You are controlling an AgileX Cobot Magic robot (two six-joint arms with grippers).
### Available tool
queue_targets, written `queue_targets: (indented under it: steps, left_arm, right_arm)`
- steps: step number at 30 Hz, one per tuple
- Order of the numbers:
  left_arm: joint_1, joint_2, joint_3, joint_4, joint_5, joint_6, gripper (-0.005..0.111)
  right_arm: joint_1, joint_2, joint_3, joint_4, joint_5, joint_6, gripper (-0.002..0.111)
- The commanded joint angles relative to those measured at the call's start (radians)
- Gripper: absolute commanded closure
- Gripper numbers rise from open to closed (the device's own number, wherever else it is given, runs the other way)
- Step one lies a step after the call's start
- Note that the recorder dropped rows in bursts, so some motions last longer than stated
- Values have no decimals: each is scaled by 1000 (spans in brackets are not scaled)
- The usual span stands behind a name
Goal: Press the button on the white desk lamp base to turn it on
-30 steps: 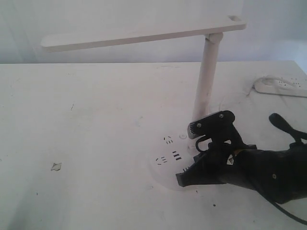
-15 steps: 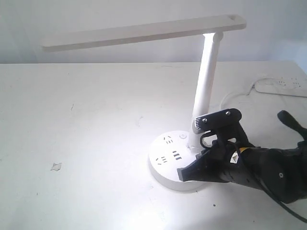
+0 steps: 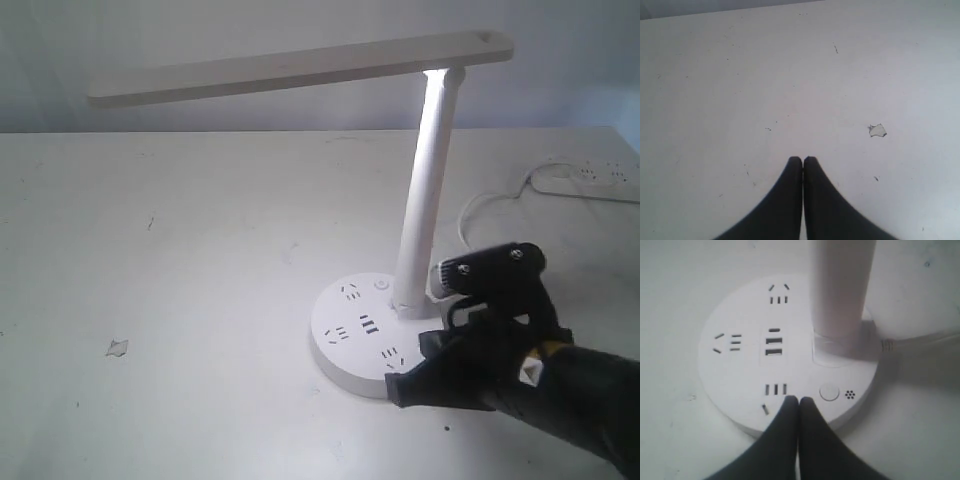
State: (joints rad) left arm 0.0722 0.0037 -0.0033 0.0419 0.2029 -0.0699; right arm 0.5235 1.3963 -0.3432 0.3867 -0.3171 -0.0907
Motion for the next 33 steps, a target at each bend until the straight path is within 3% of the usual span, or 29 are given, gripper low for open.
queue_targets:
  steps: [1, 7, 28, 33]
  left_arm:
    - [-5, -4, 3, -4, 0, -1, 107]
    - [-5, -4, 3, -4, 0, -1, 107]
    - [-5, -4, 3, -4, 0, -1, 107]
    - [-5, -4, 3, -4, -1, -1, 107]
  right_arm:
    - [59, -177, 163, 5, -199, 77, 108]
    - [86, -456, 343, 1, -364, 91, 108]
    - [86, -1381, 343, -21, -218, -149, 108]
    - [84, -1396, 343, -76, -295, -158, 108]
